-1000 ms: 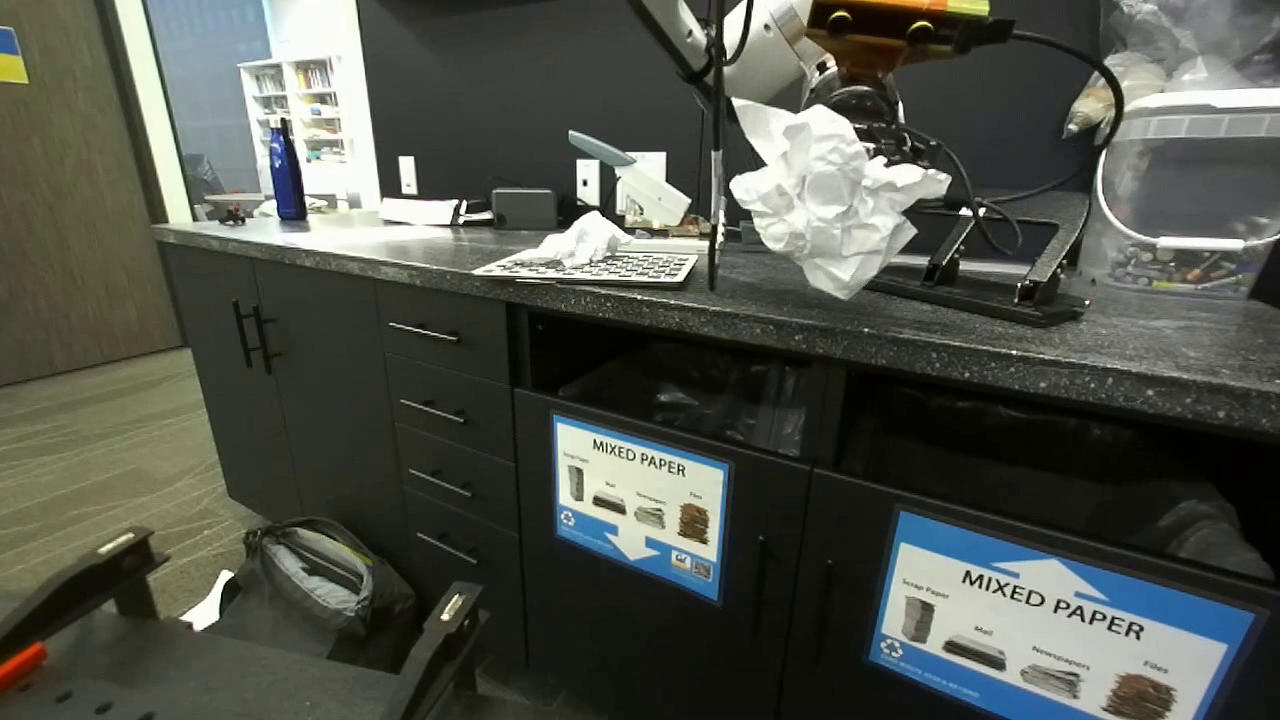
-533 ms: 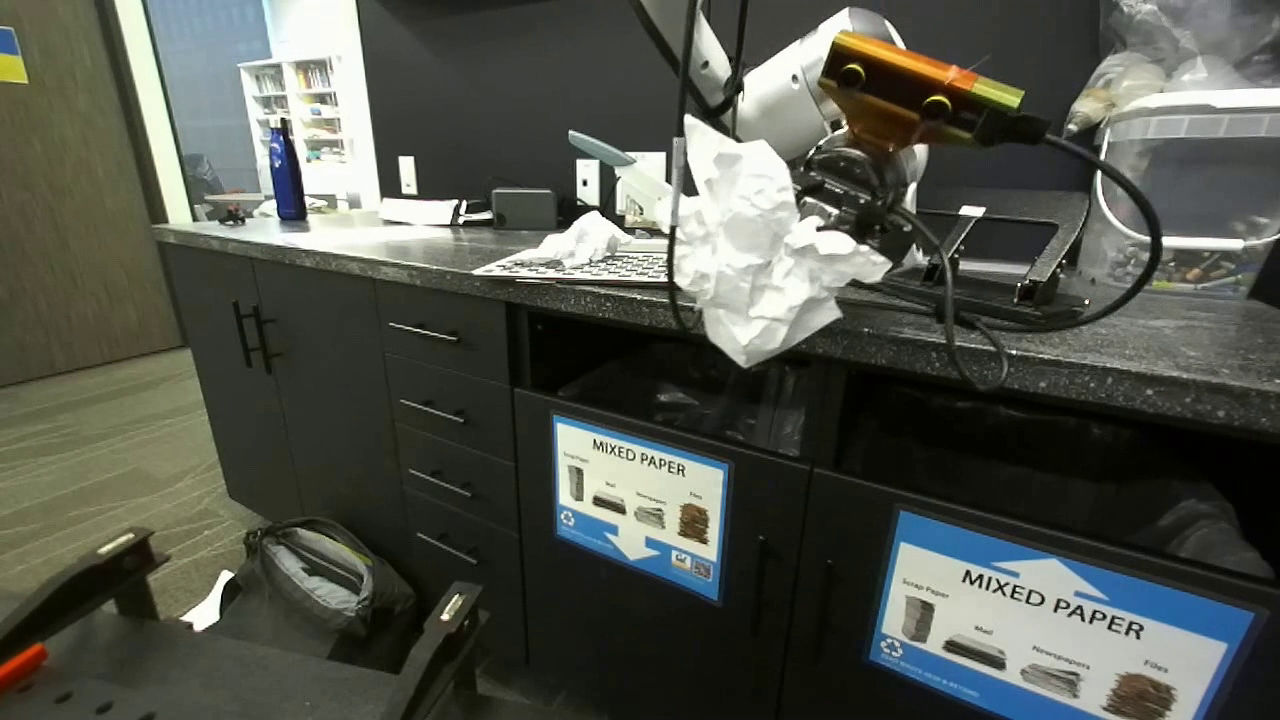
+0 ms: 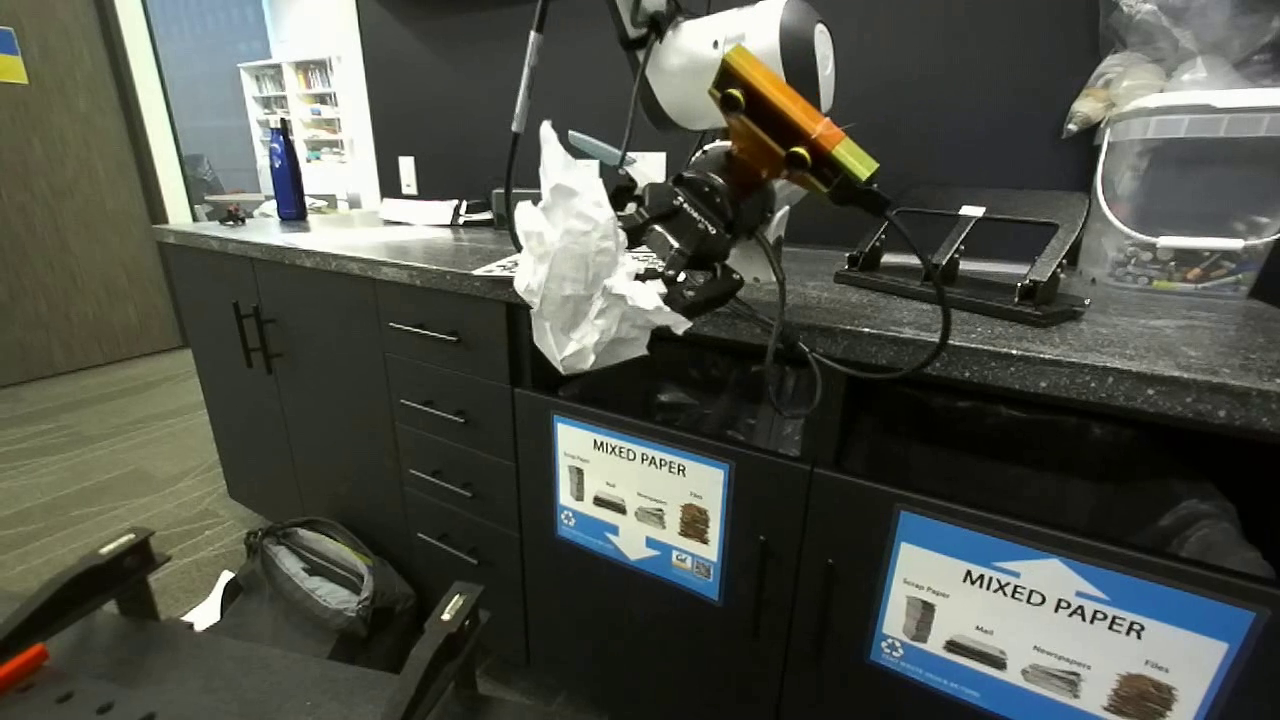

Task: Put the white pieces of paper in the left bin

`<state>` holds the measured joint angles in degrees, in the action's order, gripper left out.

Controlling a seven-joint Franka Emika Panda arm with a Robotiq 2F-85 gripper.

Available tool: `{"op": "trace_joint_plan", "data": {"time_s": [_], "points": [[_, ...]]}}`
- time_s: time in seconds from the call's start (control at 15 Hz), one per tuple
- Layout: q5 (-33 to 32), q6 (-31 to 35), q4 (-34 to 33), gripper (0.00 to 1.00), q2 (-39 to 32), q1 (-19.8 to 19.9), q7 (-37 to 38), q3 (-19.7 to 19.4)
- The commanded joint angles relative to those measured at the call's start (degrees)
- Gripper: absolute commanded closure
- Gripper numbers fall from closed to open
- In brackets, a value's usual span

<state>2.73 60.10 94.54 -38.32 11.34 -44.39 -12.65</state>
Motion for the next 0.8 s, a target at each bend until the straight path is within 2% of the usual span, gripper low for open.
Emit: {"op": "trace_joint_plan", "data": {"time_s": [0.0,0.53,0.73], "points": [[0.86,14.98,14.13,0.92,10.83,0.55,3.87,5.20],[3.56,50.94,39.05,0.92,24.48,-2.74,12.57,11.27],[7.88,64.66,49.00,0.92,29.32,-4.04,13.96,13.30]]}}
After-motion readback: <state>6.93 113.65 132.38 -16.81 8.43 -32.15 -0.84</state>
